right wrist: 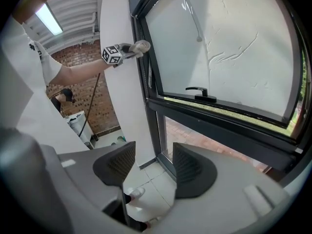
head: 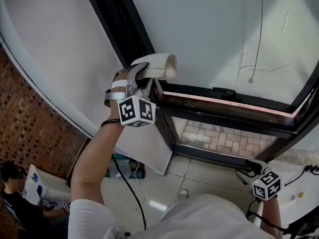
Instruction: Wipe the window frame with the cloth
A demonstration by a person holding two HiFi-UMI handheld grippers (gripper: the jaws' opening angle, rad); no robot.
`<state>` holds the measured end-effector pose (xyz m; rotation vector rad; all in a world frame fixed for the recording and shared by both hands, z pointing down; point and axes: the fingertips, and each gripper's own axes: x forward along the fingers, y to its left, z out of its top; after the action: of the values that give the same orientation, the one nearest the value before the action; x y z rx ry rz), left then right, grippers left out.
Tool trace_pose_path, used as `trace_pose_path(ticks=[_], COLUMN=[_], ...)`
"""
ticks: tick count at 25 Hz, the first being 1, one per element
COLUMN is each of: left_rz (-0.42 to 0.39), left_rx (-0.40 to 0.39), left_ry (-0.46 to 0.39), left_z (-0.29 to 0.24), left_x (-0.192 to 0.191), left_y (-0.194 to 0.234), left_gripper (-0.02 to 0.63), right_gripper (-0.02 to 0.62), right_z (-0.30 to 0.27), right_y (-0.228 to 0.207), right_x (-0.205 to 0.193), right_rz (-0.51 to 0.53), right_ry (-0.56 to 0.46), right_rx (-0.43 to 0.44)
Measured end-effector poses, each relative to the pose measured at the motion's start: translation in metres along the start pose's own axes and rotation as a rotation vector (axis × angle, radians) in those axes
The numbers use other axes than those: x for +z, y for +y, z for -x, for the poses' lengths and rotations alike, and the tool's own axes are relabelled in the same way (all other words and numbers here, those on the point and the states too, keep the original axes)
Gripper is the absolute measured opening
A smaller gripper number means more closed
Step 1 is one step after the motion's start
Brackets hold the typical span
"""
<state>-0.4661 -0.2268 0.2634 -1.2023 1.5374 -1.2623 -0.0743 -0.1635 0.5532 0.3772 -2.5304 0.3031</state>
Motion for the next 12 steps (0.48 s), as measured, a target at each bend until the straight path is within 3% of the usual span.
trace_pose_path(ticks=[3, 12], left_rz=[0.0, 0.133], left_rx=[-0.043, -0.244], left_ry=[0.007, 0.027], left_z=[-0.002, -0.026], left_x=[-0.012, -0.043], left_y=[-0.063, -0.212], left_gripper=[0.13, 0.13], right_gripper=[0.242, 0.242], right_z=[0.0, 0.002], right_y=[0.006, 0.017], right_x=[0.0, -0.005], right_rz=[0.002, -0.011], right_ry=[0.012, 0.058], right_rx=[-0.004, -0.051])
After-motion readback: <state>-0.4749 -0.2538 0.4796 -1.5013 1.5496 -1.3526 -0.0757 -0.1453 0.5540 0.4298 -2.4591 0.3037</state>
